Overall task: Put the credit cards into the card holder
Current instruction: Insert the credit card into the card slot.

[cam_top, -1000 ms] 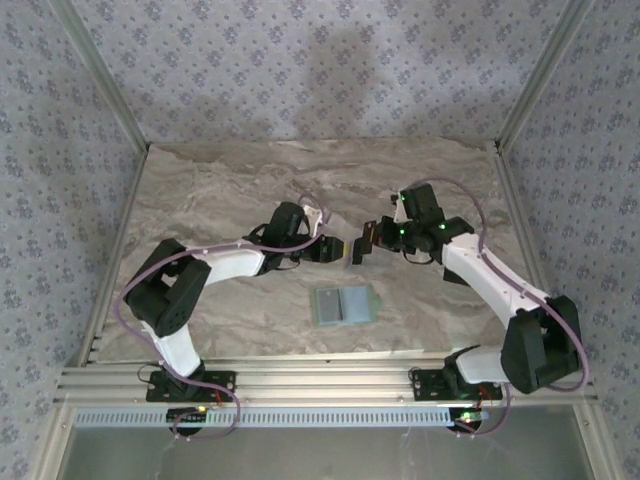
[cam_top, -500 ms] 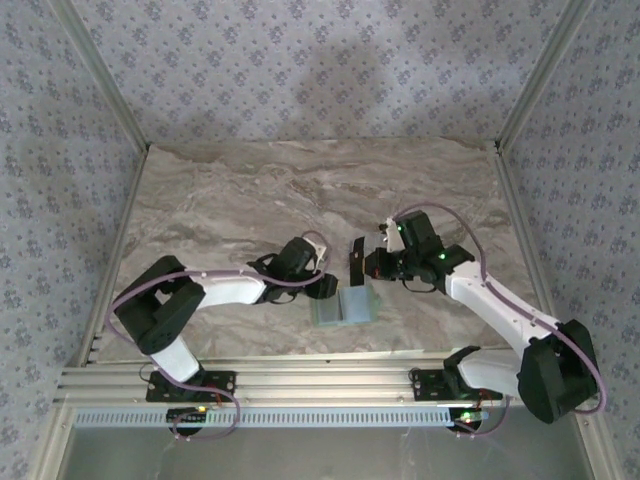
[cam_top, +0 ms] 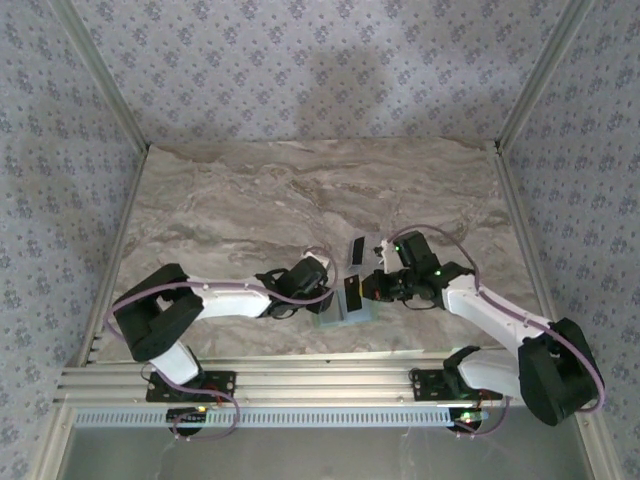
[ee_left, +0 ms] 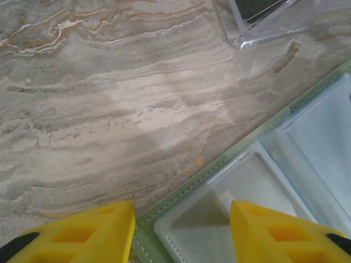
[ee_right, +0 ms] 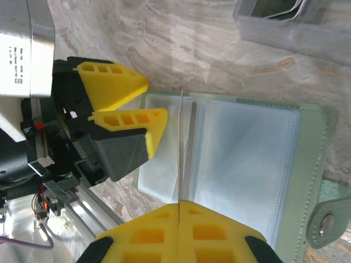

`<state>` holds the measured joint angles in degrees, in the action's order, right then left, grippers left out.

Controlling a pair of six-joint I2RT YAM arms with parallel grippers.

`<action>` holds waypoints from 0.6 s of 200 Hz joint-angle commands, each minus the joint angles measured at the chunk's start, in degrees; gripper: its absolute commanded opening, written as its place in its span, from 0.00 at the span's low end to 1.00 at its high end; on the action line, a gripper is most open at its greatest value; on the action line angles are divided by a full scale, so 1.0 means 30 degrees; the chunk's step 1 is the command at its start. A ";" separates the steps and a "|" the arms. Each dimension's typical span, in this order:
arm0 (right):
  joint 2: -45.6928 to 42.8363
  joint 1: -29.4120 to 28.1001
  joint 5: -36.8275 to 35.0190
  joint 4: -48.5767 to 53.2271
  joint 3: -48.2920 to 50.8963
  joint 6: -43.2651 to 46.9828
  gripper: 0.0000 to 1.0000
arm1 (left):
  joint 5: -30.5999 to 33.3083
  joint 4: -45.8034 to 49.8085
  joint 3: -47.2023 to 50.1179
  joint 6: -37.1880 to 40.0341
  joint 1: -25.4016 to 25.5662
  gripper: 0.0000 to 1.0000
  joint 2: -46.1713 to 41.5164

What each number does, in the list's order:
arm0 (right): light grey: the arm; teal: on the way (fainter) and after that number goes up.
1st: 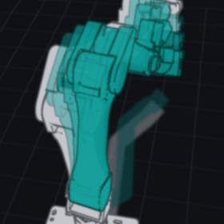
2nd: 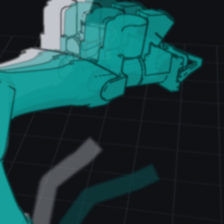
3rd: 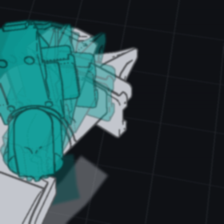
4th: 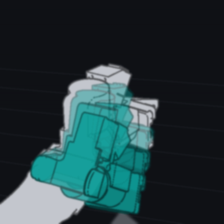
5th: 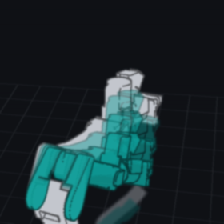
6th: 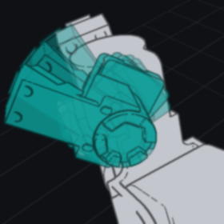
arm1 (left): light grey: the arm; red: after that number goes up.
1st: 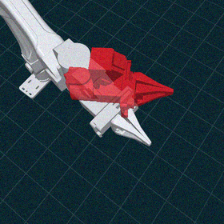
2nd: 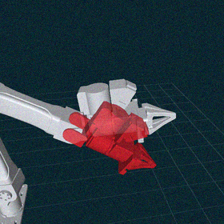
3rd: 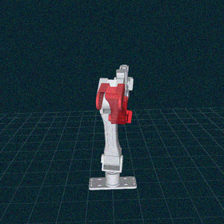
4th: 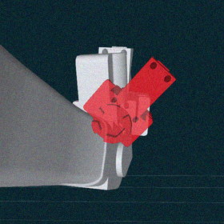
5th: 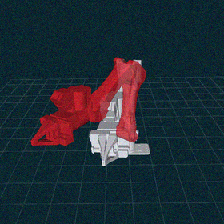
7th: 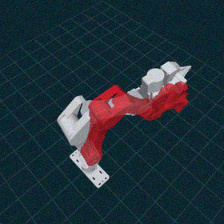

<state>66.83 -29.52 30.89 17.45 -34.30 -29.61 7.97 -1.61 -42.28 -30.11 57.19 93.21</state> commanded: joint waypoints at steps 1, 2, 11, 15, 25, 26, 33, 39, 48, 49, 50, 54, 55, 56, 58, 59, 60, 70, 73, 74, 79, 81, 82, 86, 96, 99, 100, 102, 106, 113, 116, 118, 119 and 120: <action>0.0161 -0.0164 0.0657 -0.0387 0.0321 -0.0384 0.00 | 0.1085 0.0973 -0.0260 -0.0364 0.0185 0.48 0.0755; 0.0163 -0.0157 0.0672 -0.0392 0.0341 -0.0399 0.00 | 0.1075 0.0974 -0.0275 -0.0364 0.0185 0.48 0.0780; 0.0299 -0.0149 0.0781 -0.0480 0.0463 -0.0538 0.00 | 0.1232 0.1073 -0.0315 -0.0364 0.0214 0.47 0.0968; 0.0364 -0.0151 0.0919 -0.0579 0.0524 -0.0600 0.00 | 0.1350 0.1117 -0.0369 -0.0372 0.0242 0.47 0.1030; 0.0678 -0.0122 0.1406 -0.0865 0.0622 -0.0747 0.00 | 0.1503 0.1206 -0.0371 -0.0394 0.0244 0.45 0.1180; 0.0715 -0.0122 0.1442 -0.0880 0.0623 -0.0757 0.00 | 0.1504 0.1207 -0.0375 -0.0394 0.0244 0.45 0.1198; 0.0943 -0.0121 0.1630 -0.0950 0.0645 -0.0821 0.00 | 0.1533 0.1209 -0.0332 -0.0437 0.0269 0.45 0.1258; 0.1132 -0.0122 0.1676 -0.0960 0.0653 -0.0875 0.00 | 0.1543 0.1195 -0.0320 -0.0452 0.0273 0.44 0.1301; 0.1360 -0.0121 0.1683 -0.1005 0.0697 -0.0938 0.00 | 0.1556 0.1180 -0.0247 -0.0449 0.0272 0.44 0.1303; 0.1378 -0.0121 0.1684 -0.1009 0.0705 -0.0940 0.00 | 0.1545 0.1180 -0.0240 -0.0450 0.0273 0.44 0.1303; 0.1416 -0.0121 0.1699 -0.1040 0.0708 -0.0941 0.00 | 0.1539 0.1165 -0.0221 -0.0451 0.0273 0.44 0.1303; 0.1494 -0.0114 0.1780 -0.1110 0.0787 -0.0990 0.00 | 0.1556 0.1152 -0.0206 -0.0452 0.0295 0.44 0.1303; 0.1533 -0.0103 0.1805 -0.1149 0.0794 -0.1010 0.00 | 0.1545 0.1151 -0.0190 -0.0452 0.0299 0.43 0.1303; 0.1567 -0.0113 0.1818 -0.1169 0.0797 -0.1020 0.00 | 0.1539 0.1136 -0.0182 -0.0452 0.0301 0.43 0.1303; 0.1629 -0.0119 0.1864 -0.1220 0.0799 -0.1049 0.00 | 0.1543 0.1147 -0.0176 -0.0452 0.0302 0.43 0.1303; 0.1630 -0.0106 0.1891 -0.1263 0.0829 -0.1054 0.00 | 0.1553 0.1134 -0.0160 -0.0452 0.0302 0.43 0.1303; 0.1659 -0.0084 0.1920 -0.1284 0.0844 -0.1072 0.00 | 0.1529 0.1128 -0.0152 -0.0452 0.0302 0.43 0.1303; 0.1934 -0.0092 0.2243 -0.1625 0.0994 -0.1294 0.00 | 0.1529 0.1079 -0.0073 -0.0452 0.0302 0.43 0.1260; 0.2013 -0.0092 0.2314 -0.1716 0.1044 -0.1316 0.00 | 0.1526 0.1065 -0.0044 -0.0452 0.0321 0.43 0.1247; 0.2013 -0.0092 0.2314 -0.1716 0.1044 -0.1316 0.00 | 0.1530 0.1064 -0.0035 -0.0452 0.0326 0.43 0.1246; 0.2161 -0.0087 0.2411 -0.1839 0.1094 -0.1380 0.00 | 0.1514 0.1013 0.0030 -0.0452 0.0331 0.43 0.1202; 0.2217 -0.0091 0.2430 -0.1849 0.1115 -0.1396 0.00 | 0.1500 0.0984 0.0046 -0.0452 0.0332 0.43 0.1190; 0.2231 -0.0092 0.2438 -0.1871 0.1119 -0.1418 0.00 | 0.1502 0.0980 0.0053 -0.0452 0.0332 0.43 0.1188; 0.2322 -0.0087 0.2471 -0.1863 0.1137 -0.1433 0.00 | 0.1484 0.0933 0.0103 -0.0449 0.0332 0.43 0.1146; 0.2531 -0.0085 0.2490 -0.1864 0.1150 -0.1452 0.00 | 0.1423 0.0768 0.0271 -0.0452 0.0332 0.43 0.1059; 0.2596 -0.0084 0.2503 -0.1874 0.1151 -0.1442 0.00 | 0.1377 0.0707 0.0314 -0.0452 0.0332 0.43 0.1020; 0.2597 -0.0088 0.2504 -0.1868 0.1152 -0.1456 0.00 | 0.1368 0.0695 0.0334 -0.0452 0.0332 0.43 0.1001; 0.2648 -0.0077 0.2504 -0.1871 0.1152 -0.1481 0.00 | 0.1324 0.0649 0.0364 -0.0452 0.0332 0.43 0.0986; 0.2739 -0.0092 0.2526 -0.1864 0.1152 -0.1499 0.00 | 0.1279 0.0576 0.0437 -0.0452 0.0332 0.43 0.0939; 0.2825 -0.0077 0.2576 -0.1845 0.1166 -0.1504 0.00 | 0.1151 0.0521 0.0496 -0.0452 0.0332 0.43 0.0852; 0.2882 -0.0043 0.2590 -0.1835 0.1128 -0.1503 0.00 | 0.1131 0.0486 0.0525 -0.0427 0.0332 0.43 0.0800; 0.2910 -0.0058 0.2592 -0.1797 0.1124 -0.1515 0.00 | 0.1103 0.0457 0.0543 -0.0424 0.0332 0.43 0.0782; 0.2915 -0.0061 0.2592 -0.1786 0.1123 -0.1507 0.00 | 0.1084 0.0438 0.0566 -0.0423 0.0332 0.43 0.0764; 0.2932 -0.0062 0.2592 -0.1780 0.1123 -0.1517 0.00 | 0.1075 0.0428 0.0577 -0.0409 0.0332 0.43 0.0741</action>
<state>74.43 -29.67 36.51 12.67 -31.22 -33.23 10.76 -3.25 -42.85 -31.14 57.93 94.89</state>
